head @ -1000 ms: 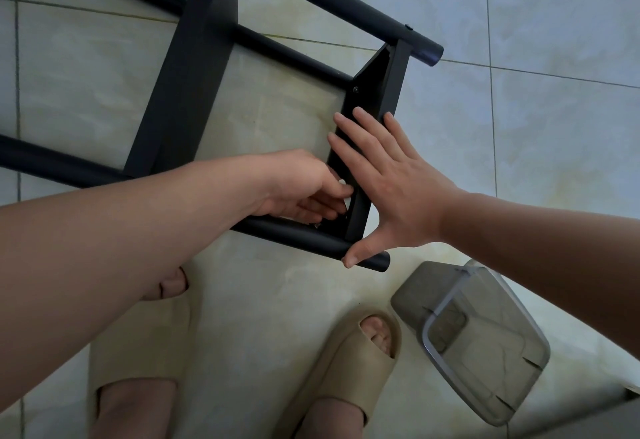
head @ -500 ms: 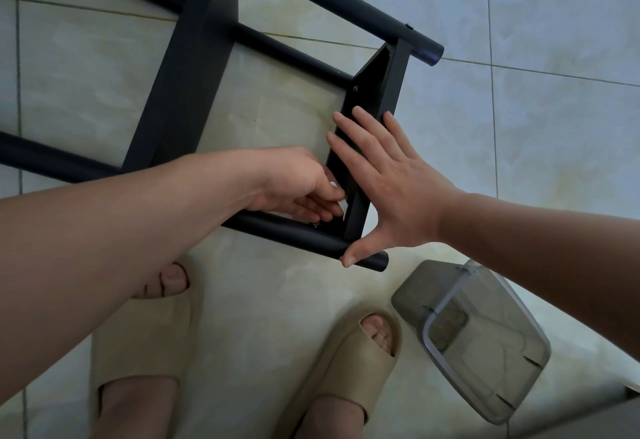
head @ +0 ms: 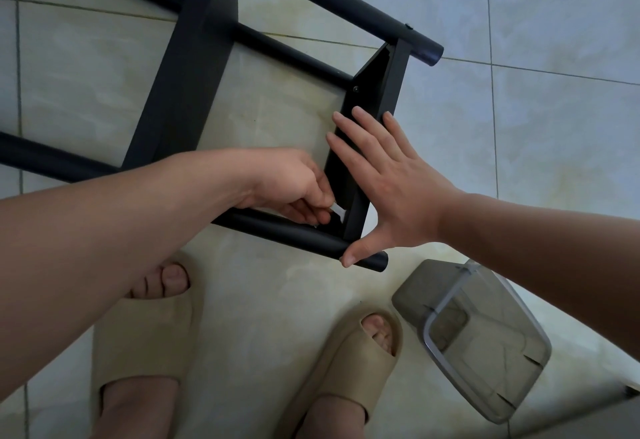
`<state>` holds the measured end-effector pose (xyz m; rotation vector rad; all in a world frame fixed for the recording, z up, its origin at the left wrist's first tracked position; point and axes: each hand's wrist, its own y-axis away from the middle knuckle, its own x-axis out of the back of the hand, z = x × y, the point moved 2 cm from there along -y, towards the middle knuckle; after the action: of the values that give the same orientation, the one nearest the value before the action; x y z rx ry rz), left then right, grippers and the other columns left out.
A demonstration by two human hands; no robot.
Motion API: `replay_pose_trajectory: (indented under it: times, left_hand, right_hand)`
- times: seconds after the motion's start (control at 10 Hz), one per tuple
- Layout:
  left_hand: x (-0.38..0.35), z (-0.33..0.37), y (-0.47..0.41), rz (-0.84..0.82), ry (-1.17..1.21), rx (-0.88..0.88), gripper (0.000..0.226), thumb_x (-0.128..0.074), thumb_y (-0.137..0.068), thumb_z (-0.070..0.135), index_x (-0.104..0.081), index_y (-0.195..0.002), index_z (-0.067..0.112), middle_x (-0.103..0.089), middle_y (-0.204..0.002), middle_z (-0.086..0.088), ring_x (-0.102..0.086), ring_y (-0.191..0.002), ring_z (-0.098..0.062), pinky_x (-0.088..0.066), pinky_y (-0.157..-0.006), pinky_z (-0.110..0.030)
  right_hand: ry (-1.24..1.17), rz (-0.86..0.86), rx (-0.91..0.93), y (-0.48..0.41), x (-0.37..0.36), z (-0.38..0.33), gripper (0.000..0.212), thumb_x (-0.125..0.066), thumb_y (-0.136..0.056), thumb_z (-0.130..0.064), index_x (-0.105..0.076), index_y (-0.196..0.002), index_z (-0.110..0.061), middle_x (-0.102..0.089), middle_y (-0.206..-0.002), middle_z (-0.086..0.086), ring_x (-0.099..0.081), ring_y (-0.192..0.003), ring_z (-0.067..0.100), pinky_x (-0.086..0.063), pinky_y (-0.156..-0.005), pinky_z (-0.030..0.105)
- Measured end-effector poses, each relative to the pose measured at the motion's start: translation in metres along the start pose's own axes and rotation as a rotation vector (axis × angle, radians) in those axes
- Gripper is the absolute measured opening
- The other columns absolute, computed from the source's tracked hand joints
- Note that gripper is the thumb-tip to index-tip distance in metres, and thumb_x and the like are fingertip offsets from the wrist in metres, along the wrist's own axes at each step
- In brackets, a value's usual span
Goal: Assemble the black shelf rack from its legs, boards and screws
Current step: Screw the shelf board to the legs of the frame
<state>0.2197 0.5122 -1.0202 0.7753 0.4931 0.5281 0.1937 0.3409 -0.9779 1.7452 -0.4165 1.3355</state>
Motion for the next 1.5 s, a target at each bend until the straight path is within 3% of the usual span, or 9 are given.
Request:
replay_pose_trajectory:
  times: [0.2,0.3,0.5,0.6,0.7,0.8,0.9,1.1,1.5]
  left_hand:
    - [-0.003,-0.003,0.003,-0.003,-0.090,-0.010,0.012,-0.062,-0.096,0.006,-0.068,-0.085,0.010,-0.073,-0.074,-0.003,-0.065,-0.070,-0.012,-0.053,-0.071,-0.022]
    - [-0.005,-0.002,0.004,-0.005,-0.150,-0.025,0.015,-0.064,-0.094,0.006,-0.069,-0.081,0.011,-0.071,-0.071,0.000,-0.063,-0.065,-0.008,-0.052,-0.064,-0.016]
    - [-0.007,-0.001,0.004,0.007,-0.405,-0.068,0.016,-0.073,-0.089,0.020,-0.069,-0.075,0.024,-0.062,-0.064,0.009,-0.055,-0.065,-0.008,-0.041,-0.065,-0.024]
    - [-0.005,-0.001,0.002,-0.005,-0.420,-0.092,0.012,-0.073,-0.090,0.023,-0.071,-0.078,0.025,-0.063,-0.059,0.015,-0.057,-0.061,-0.005,-0.044,-0.062,-0.019]
    - [0.005,0.004,0.002,0.020,-0.461,-0.154,0.002,-0.073,-0.089,0.020,-0.074,-0.088,0.022,-0.075,-0.073,0.008,-0.070,-0.073,-0.013,-0.056,-0.072,-0.023]
    - [0.014,0.010,0.002,0.076,-0.485,-0.200,0.006,-0.077,-0.085,0.020,-0.072,-0.088,0.024,-0.075,-0.076,0.008,-0.071,-0.074,-0.008,-0.057,-0.076,-0.026]
    - [0.009,0.011,0.000,0.101,-0.464,-0.214,0.007,-0.075,-0.085,0.018,-0.074,-0.085,0.025,-0.074,-0.076,0.007,-0.069,-0.076,-0.009,-0.056,-0.076,-0.026]
    - [-0.006,0.000,-0.006,0.045,0.032,-0.018,0.002,-0.068,-0.092,0.012,-0.069,-0.091,0.013,-0.069,-0.069,0.008,-0.065,-0.072,-0.010,-0.055,-0.078,-0.029]
    - [-0.009,0.005,-0.003,0.037,0.177,-0.011,0.009,-0.061,-0.099,0.018,-0.065,-0.097,0.010,-0.075,-0.077,-0.003,-0.072,-0.073,-0.013,-0.058,-0.081,-0.033]
  right_hand:
    - [-0.003,0.007,0.002,0.000,-0.001,0.000,0.147,-0.032,-0.057,-0.106,-0.017,-0.160,-0.002,-0.008,-0.168,0.018,0.001,-0.156,0.036,0.003,-0.125,0.054]
    - [-0.005,-0.001,0.003,0.000,0.000,0.000,0.147,-0.031,-0.057,-0.106,-0.016,-0.160,-0.002,-0.008,-0.168,0.018,0.001,-0.156,0.036,0.003,-0.125,0.054]
    - [-0.002,-0.004,0.002,0.000,0.000,0.000,0.147,-0.033,-0.057,-0.105,-0.016,-0.160,-0.002,-0.007,-0.168,0.018,0.003,-0.156,0.036,0.003,-0.125,0.055]
    - [-0.006,-0.004,0.005,0.001,-0.001,0.000,0.147,-0.034,-0.057,-0.105,-0.017,-0.160,-0.002,-0.007,-0.168,0.018,0.003,-0.156,0.036,0.003,-0.125,0.055]
    - [-0.009,0.008,0.008,0.001,-0.001,0.000,0.146,-0.034,-0.057,-0.105,-0.018,-0.160,-0.002,-0.009,-0.168,0.019,0.001,-0.156,0.037,0.003,-0.125,0.055]
    - [-0.009,0.018,0.012,0.001,-0.001,0.001,0.145,-0.032,-0.058,-0.105,-0.018,-0.160,-0.002,-0.010,-0.168,0.019,0.000,-0.156,0.037,0.003,-0.125,0.055]
    - [-0.010,0.018,0.014,0.000,-0.002,0.001,0.145,-0.032,-0.058,-0.105,-0.019,-0.159,-0.002,-0.010,-0.168,0.019,0.000,-0.156,0.037,0.002,-0.125,0.056]
    - [-0.015,0.030,0.016,0.001,-0.002,0.001,0.145,-0.033,-0.058,-0.105,-0.022,-0.159,-0.001,-0.012,-0.167,0.020,-0.003,-0.156,0.038,-0.001,-0.125,0.057]
    - [-0.012,0.033,0.013,0.001,-0.001,0.000,0.145,-0.035,-0.058,-0.104,-0.023,-0.158,0.001,-0.013,-0.167,0.021,-0.004,-0.156,0.038,-0.002,-0.125,0.058]
